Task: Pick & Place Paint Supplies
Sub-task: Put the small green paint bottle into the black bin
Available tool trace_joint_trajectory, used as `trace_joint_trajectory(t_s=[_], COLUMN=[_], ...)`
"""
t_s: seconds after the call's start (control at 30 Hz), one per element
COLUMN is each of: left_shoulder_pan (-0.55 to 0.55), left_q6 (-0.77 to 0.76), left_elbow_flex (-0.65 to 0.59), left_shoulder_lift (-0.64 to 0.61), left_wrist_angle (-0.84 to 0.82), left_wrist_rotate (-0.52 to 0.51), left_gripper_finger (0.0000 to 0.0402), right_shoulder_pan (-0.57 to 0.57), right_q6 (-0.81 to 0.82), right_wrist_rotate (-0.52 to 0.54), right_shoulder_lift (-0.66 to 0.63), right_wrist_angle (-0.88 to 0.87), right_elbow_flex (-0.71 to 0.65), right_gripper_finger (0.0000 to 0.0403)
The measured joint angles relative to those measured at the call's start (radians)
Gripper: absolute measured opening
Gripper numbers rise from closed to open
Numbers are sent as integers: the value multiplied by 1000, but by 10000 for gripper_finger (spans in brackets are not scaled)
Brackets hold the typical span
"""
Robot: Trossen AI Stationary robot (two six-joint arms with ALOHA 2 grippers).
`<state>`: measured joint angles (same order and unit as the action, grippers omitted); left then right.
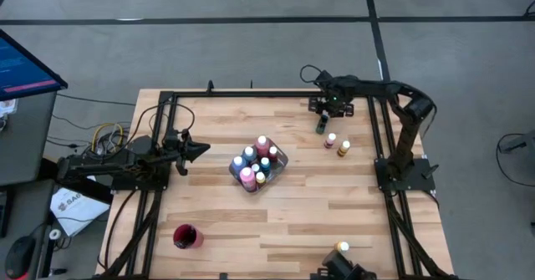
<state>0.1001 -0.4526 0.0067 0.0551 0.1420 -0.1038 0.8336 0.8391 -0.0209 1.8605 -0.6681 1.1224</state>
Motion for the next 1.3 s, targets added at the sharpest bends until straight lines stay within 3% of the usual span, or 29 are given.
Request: trace_joint_trajectory(t_s=[0.2, 0.5, 0.77, 1.03, 1.3], left_shoulder_pan=[0, 0, 0, 0, 0], left_q6=[0, 0, 0, 0, 0], left_elbow_flex=[0, 0, 0, 0, 0], left_shoulder_lift=[0, 0, 0, 0, 0], left_wrist_angle=[2, 2, 2, 2, 3], left_wrist_rotate=[0, 0, 0, 0, 3], left_gripper_finger=[3, 3, 3, 3, 3], right_shoulder_pan=[-24, -29, -74, -176, -402], right_q6=[1, -32, -115, -235, -485], right_wrist_rotate=[16, 52, 75, 97, 100], right_shoulder_lift=[44, 36, -1, -200, -467], right_wrist_angle=[-1, -3, 110, 307, 564], right_elbow_flex=[6, 2, -4, -1, 1], right_gripper_finger=[209, 116, 112, 113, 122])
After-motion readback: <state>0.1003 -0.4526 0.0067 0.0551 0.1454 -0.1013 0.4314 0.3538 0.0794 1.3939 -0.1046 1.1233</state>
